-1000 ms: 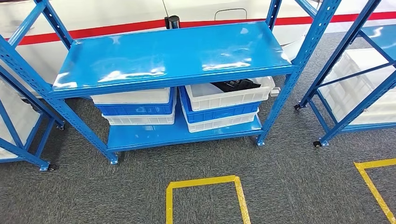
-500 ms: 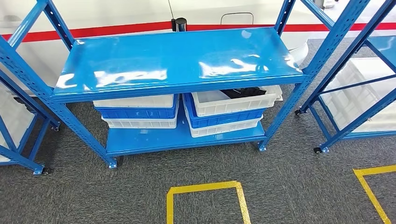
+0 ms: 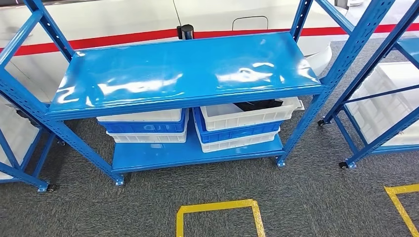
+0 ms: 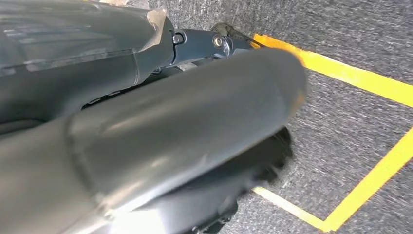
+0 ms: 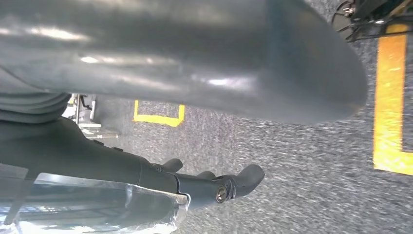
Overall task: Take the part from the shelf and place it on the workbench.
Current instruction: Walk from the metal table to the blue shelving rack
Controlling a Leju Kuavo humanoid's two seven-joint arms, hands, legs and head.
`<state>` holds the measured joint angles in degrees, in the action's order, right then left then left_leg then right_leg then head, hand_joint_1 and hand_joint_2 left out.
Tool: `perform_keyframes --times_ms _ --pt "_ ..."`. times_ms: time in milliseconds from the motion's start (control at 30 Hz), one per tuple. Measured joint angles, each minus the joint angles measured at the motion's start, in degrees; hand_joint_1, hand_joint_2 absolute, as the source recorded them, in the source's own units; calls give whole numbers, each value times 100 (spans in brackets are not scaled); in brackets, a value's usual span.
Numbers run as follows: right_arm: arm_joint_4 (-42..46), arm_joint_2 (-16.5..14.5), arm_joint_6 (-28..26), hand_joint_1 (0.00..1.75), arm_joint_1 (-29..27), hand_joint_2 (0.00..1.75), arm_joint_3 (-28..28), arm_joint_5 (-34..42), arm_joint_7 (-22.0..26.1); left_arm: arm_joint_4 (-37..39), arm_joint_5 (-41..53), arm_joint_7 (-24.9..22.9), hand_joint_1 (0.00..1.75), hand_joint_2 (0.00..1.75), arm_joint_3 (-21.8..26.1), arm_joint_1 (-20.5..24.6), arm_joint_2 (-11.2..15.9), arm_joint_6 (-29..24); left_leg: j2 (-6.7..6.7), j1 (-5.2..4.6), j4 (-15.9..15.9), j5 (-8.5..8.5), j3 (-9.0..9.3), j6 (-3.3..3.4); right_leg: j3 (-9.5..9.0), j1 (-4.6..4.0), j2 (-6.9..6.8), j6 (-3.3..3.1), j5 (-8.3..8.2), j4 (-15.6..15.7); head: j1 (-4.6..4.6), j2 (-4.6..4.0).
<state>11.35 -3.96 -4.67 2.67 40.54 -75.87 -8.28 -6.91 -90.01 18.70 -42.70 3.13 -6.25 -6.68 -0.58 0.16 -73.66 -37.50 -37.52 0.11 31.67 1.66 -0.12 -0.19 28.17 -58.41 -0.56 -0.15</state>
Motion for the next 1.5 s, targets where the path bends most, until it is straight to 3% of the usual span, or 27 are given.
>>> perform_keyframes --times_ms 33,67,133,200,333,400,467,533,567,633,667,733,800,967,1033,1100,1133,1167,1233,1267,1433,1500 --pt "0 -1 0 0 -3 0 0 -1 0 0 0 1 0 0 1 0 4 1 10 12 -148 45 -148 -15 -40 1 4 0 35 0 -1 0" --pt "0 -2 -1 0 -8 0 0 -2 0 0 0 1 0 0 1 -1 8 1 21 23 -44 229 -173 -19 -94 4 10 11 75 0 -3 0" --pt "-1 -5 -1 0 -17 0 0 -5 0 0 -1 0 0 0 1 -7 17 -1 41 38 680 787 43 6 -205 9 25 44 162 2 -3 0" --pt "-1 -7 0 0 -9 0 0 -8 0 0 -1 -1 0 0 2 -11 23 -1 51 17 1294 1069 279 57 -251 -23 34 107 246 6 0 0" --pt "0 -6 0 0 18 0 2 -11 2 -1 -2 -3 0 0 3 -12 19 5 25 -38 1493 1027 433 217 -324 -43 10 250 337 63 0 0" --pt "0 -12 -1 0 26 0 2 -18 13 -2 -2 -5 0 0 4 -12 11 8 30 -9 1609 1044 584 295 -223 -52 0 260 477 -241 12 0" --pt "-1 -14 0 0 22 0 2 -23 25 -2 -2 -5 0 0 5 -11 5 8 42 -6 1646 1004 673 352 203 -45 4 240 708 -980 19 0" --pt "-1 -6 -1 0 2 0 4 -25 30 -2 -2 -5 0 0 6 -11 -1 8 22 -20 1646 925 753 374 639 -42 6 281 763 -1516 18 0" --pt "-1 -3 -1 0 -8 0 7 -25 31 -2 -2 -6 0 0 7 -12 -3 8 4 -22 1645 879 805 370 720 -41 7 329 643 -1485 19 0" --pt "-1 0 -1 0 -15 0 17 -26 32 -2 -2 -9 0 0 9 -14 -8 6 -27 -17 1644 773 938 335 556 -32 3 434 152 -784 27 0" --pt "-3 -1 -1 0 -12 0 23 -27 32 -2 -2 -11 0 0 11 -13 -8 4 -35 -29 1642 711 989 303 432 -33 0 447 -65 -429 35 0" --pt "-6 -2 1 0 -3 0 31 -28 35 -2 -2 -14 0 0 16 -8 -8 1 -46 -52 1633 615 1036 244 278 -48 2 377 -260 -64 41 0" --pt "-8 -3 1 0 5 0 33 -28 37 -2 -2 -14 0 0 19 -4 -7 -1 -54 -61 1627 583 1036 220 255 -65 8 307 -244 -68 40 0" --pt "-8 -2 1 0 9 0 33 -28 36 -2 -1 -14 0 0 19 -2 -7 -1 -53 -61 1636 578 1038 213 257 -69 9 289 -236 -66 31 0" --pt "-8 -2 1 0 9 0 37 -28 33 -2 -2 -14 0 0 20 2 -4 -1 -42 -52 1607 531 1045 170 239 -49 14 228 -205 -52 13 0" --pt "-8 -2 1 0 13 0 42 -28 31 -2 -2 -13 0 0 21 7 7 -1 -9 -11 813 250 578 63 143 -9 14 96 -119 -30 -4 0" --pt "-8 -3 1 0 11 0 44 -27 28 -2 -1 -13 0 0 21 7 15 -3 12 16 588 305 363 19 57 14 18 53 -60 -22 -12 0" --pt "-8 -5 1 0 10 0 46 -26 26 -2 -1 -21 0 0 21 5 21 -22 29 36 566 441 221 0 -19 6 22 49 6 -23 -13 0" --pt "-8 -5 1 0 9 0 55 -24 13 -2 0 -63 0 0 21 7 21 -98 38 43 1263 920 399 22 -94 -37 39 105 113 -27 -9 0" --pt "-8 -4 0 0 15 0 62 -23 5 -2 0 -93 0 0 21 9 15 -142 35 32 1435 971 463 32 -96 -65 40 116 145 -30 -5 0" --pt "-8 -15 -9 0 19 0 83 -38 -22 -2 0 -243 0 0 27 14 -12 -261 13 -22 1458 962 471 68 -149 -71 33 121 150 28 -3 0" --pt "-8 -19 -13 0 17 0 87 -46 -30 -2 0 -275 0 87 29 16 -18 -298 13 -23 1457 950 476 88 -180 -70 33 125 147 54 -1 0"
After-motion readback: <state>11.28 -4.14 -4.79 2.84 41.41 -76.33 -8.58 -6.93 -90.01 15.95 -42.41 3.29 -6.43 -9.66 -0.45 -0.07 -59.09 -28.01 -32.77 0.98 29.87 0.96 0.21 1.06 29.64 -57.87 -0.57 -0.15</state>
